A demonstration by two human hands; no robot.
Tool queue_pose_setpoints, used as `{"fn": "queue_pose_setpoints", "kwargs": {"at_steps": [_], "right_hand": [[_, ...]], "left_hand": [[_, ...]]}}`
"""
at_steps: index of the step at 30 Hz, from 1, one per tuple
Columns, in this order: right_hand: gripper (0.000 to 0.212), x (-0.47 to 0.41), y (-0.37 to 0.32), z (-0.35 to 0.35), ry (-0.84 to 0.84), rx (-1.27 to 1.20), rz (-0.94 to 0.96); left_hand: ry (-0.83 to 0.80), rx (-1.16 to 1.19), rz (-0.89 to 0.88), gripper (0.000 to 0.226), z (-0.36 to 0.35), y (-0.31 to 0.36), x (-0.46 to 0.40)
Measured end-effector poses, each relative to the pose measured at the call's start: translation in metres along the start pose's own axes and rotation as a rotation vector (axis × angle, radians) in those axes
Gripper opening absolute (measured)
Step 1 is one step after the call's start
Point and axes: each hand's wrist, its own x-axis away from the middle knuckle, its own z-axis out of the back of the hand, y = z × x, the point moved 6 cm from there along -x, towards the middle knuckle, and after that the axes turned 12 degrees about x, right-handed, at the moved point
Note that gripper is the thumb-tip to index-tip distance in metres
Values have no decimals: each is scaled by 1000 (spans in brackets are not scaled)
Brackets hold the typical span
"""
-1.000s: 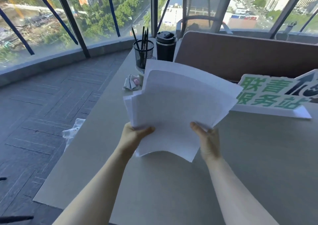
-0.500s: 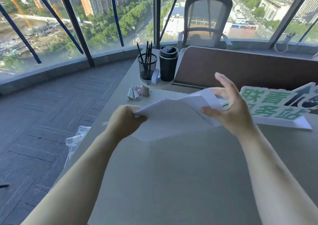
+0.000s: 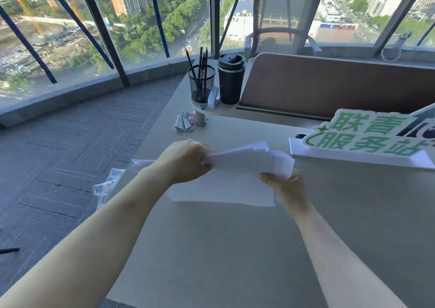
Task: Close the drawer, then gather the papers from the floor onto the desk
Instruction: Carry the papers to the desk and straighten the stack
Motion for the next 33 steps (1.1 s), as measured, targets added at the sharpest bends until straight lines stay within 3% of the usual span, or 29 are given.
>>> {"fn": "queue_pose_setpoints", "kwargs": {"at_steps": [3, 5, 7, 10, 15, 19, 24, 27, 33], "right_hand": [[28, -5, 9, 11, 25, -51, 5], [32, -9, 16, 21, 50, -105, 11], [28, -12, 19, 26, 49, -146, 10], [23, -15, 21, 29, 63, -188, 16], [20, -19, 20, 28, 66, -187, 80], [27, -21, 27, 17, -46, -48, 158], [38, -26, 31, 5, -82, -82, 160], [23, -31, 33, -5, -59, -114, 140], [23, -37, 34, 1, 74, -167, 126]], "left_hand": [[161, -84, 46, 19, 21, -28, 8], [262, -7, 202, 20, 34, -66, 23], [274, 307, 350, 21, 33, -100, 37], [309, 930, 385, 27, 18, -119, 50], [353, 1342, 361, 50, -28, -124, 50], [461, 1391, 412, 35, -56, -132, 43], [459, 1438, 455, 57, -78, -128, 33], [452, 1431, 438, 55, -84, -123, 26], [528, 1401, 491, 32, -84, -124, 21]]}}
